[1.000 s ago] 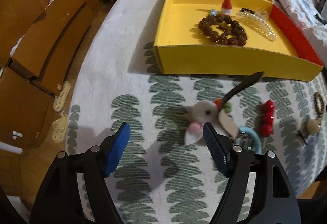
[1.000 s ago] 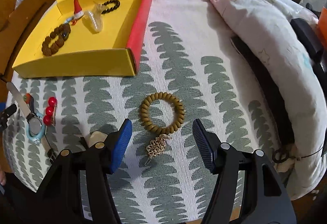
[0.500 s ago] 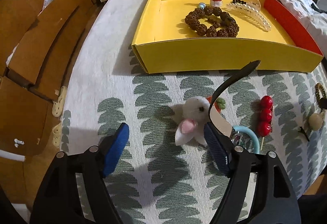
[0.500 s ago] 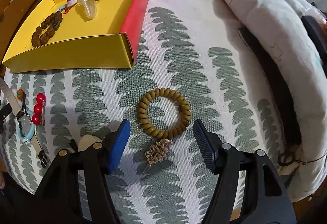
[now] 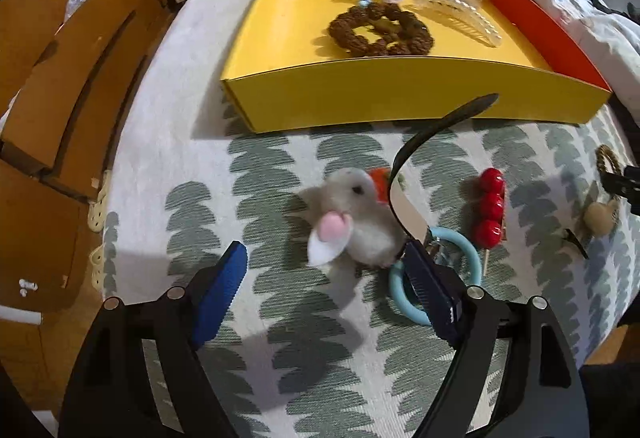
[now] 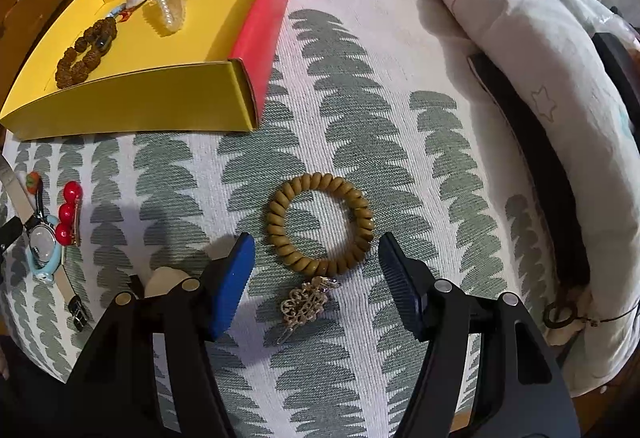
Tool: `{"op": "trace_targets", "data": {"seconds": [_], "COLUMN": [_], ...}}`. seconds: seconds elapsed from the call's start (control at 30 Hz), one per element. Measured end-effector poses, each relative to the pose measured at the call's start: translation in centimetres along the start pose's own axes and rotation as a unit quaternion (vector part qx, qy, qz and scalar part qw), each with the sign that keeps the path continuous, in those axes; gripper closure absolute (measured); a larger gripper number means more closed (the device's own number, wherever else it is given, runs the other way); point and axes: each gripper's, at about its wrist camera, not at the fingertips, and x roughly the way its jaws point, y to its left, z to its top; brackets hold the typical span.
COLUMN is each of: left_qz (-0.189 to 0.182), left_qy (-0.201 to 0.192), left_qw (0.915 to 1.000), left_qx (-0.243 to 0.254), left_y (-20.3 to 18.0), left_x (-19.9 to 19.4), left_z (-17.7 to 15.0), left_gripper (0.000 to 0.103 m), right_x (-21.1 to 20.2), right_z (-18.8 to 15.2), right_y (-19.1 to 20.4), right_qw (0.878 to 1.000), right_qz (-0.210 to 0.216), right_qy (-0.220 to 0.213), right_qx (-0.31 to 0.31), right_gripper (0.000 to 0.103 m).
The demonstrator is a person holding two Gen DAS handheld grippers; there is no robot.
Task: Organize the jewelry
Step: 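Move the left gripper to the white bunny plush while the right approaches the tan bead bracelet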
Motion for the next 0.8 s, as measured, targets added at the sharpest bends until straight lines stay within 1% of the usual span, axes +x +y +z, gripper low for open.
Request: {"op": "trace_targets", "data": {"seconds": [0.07, 0.1, 0.2, 0.3, 0.37, 0.4, 0.53, 0.63, 0.8], "left_qz": [0.007, 0.003, -0.026, -0.034, -0.037, -0.041, -0.054, -0.051, -0.06], "left_qy": [-0.001, 0.002, 0.01, 0.011, 0.008, 0.008, 0.013, 0.018, 0.023], "left_qw": [1.0, 1.0, 0.9995, 0.9993, 0.9993, 0.9991, 0.9984, 0.9984, 0.9977], "left_qx": [0.003, -0.002, -0.013, -0.003, -0.002, -0.002, -0.01, -0.016, -0.02], "left_y": [-0.1, 0.0, 0.2, -0.5, -0.7, -0.8, -0.8, -0.7, -1.0], "left_x": [0.3, 0.7, 1.6, 2.2, 2.3, 2.3, 2.8, 3.6, 4.2], "left_z": [0.2, 0.3, 1.0, 1.4, 1.6, 1.8, 2.4, 3.0, 3.5], "left_gripper": [0.023, 0.023, 0.023, 0.023, 0.023, 0.022, 0.022, 0.022, 0.021], "right_x": [0.4, 0.5, 0.7, 0.8, 1.0, 1.0, 1.4, 1.7, 2.3], "right_z": [0.1, 0.1, 0.2, 0.3, 0.3, 0.4, 0.9, 1.1, 1.8], "right_y": [0.0, 0.0, 0.2, 0.4, 0.4, 0.3, -0.2, -0.2, -0.1], "right_qw": [1.0, 1.0, 1.0, 1.0, 1.0, 1.0, 1.0, 1.0, 1.0], "right_qz": [0.0, 0.0, 0.002, 0.001, -0.002, -0.007, 0.006, 0.008, 0.005], "right_qy": [0.004, 0.005, 0.006, 0.005, 0.007, 0.006, 0.008, 0.009, 0.007], "right_qx": [0.001, 0.002, 0.0, -0.003, -0.001, -0.002, 0.007, 0.008, 0.005], "right_gripper": [0.037, 0.037, 0.037, 0.036, 0.026, 0.025, 0.024, 0.023, 0.016]}}
